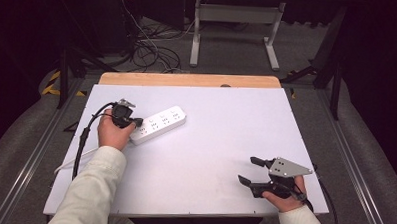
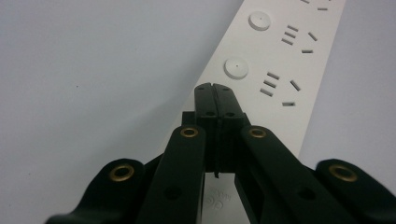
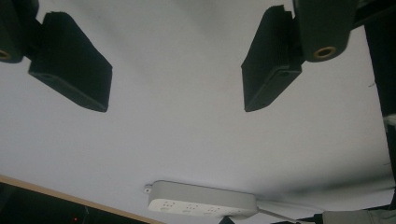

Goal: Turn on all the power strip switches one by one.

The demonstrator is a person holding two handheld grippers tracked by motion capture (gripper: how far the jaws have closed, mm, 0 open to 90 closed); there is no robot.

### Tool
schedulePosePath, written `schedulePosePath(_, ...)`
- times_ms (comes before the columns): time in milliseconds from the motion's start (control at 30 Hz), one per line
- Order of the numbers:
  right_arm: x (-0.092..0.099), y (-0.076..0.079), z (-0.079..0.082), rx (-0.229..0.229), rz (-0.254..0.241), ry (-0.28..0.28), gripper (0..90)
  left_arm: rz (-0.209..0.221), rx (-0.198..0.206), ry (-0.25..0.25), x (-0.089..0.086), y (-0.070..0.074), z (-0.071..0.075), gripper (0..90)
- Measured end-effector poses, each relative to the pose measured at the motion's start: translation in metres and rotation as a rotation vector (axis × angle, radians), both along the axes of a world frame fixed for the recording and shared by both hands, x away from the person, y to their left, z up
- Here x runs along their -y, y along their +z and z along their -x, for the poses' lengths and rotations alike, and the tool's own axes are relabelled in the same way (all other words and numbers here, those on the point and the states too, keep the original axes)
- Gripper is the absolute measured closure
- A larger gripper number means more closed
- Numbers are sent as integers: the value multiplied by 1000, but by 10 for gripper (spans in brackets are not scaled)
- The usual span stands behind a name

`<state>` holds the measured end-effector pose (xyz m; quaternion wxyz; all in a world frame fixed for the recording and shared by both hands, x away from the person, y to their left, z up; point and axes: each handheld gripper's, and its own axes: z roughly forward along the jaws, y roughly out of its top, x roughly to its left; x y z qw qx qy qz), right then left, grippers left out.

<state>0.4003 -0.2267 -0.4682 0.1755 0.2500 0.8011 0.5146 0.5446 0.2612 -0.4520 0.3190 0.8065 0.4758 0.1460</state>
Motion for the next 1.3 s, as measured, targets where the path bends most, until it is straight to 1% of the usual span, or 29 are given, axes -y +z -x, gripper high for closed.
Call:
schedulePosePath(167, 0, 0, 1, 0, 1, -1, 248, 5, -6, 11, 0, 0, 0, 900)
schedulePosePath(267, 0, 0, 2, -1, 2, 1, 248, -2, -9, 8, 1, 0, 0, 900)
schedulePosePath(333, 0, 0, 2, -2, 1, -1, 249, 9, -17, 12, 0, -1, -1, 900)
schedulePosePath(433, 0, 0, 3, -2, 0, -1, 249, 8, -10, 6, 0, -2, -1, 900)
schedulePosePath(467, 0, -1, 3, -3, 0, 1, 249, 0, -1, 7, 2, -2, -1, 900)
schedulePosePath(533, 0, -1, 4, -2, 0, 1, 248, 3, 8, 3, 1, -2, -1, 900)
schedulePosePath(567, 1, 0, 4, 0, -3, 1, 248, -14, 23, 9, 0, 0, -1, 900)
schedulePosePath(600, 1, 0, 4, 2, -3, -1, 248, -14, 23, 9, 0, 0, -1, 899)
schedulePosePath(633, 1, 0, 4, 2, -5, 0, 248, 2, 57, 20, 0, 6, 1, 899)
schedulePosePath(667, 1, 0, 4, 2, -8, -1, 248, 31, 78, 16, 1, 10, 1, 898)
schedulePosePath(700, 2, 0, 4, 0, -8, -3, 248, 51, 87, 13, 3, 14, 2, 899)
schedulePosePath(733, 2, 0, 3, -1, -7, -4, 248, 60, 98, 0, 6, 18, 2, 898)
schedulePosePath(767, 2, 0, 3, -1, -7, -4, 248, 60, 98, 0, 6, 18, 2, 899)
schedulePosePath(867, 0, -1, 2, -5, -5, 0, 248, 67, 116, -21, 15, 23, 1, 898)
schedulePosePath(900, 0, -1, 3, -5, -5, 0, 249, 76, 109, -27, 17, 23, 1, 898)
schedulePosePath(933, 1, -1, 3, -5, -5, 0, 248, 68, 112, -30, 19, 23, 0, 898)
schedulePosePath(967, 1, -1, 3, -6, -6, -1, 248, 73, 109, -31, 21, 23, -1, 898)
schedulePosePath(1000, 1, -1, 3, -7, -7, -1, 248, 65, 110, -37, 23, 22, -2, 898)
schedulePosePath(1033, 2, -1, 3, -5, -7, 1, 248, 68, 105, -37, 24, 20, -3, 898)
schedulePosePath(1100, 2, -1, 3, -5, -5, 0, 248, 81, 95, -33, 26, 18, -5, 898)
schedulePosePath(1133, 2, -1, 3, -6, -8, 0, 248, 74, 101, -30, 26, 17, -6, 898)
schedulePosePath(1167, 2, -1, 3, -7, -6, -1, 248, 85, 88, -23, 27, 16, -7, 898)
schedulePosePath(1200, 2, -1, 2, -7, -8, 1, 248, 78, 93, -19, 27, 15, -8, 898)
schedulePosePath(1300, 2, -2, 2, -7, -5, 3, 248, 65, 82, -10, 27, 11, -11, 898)
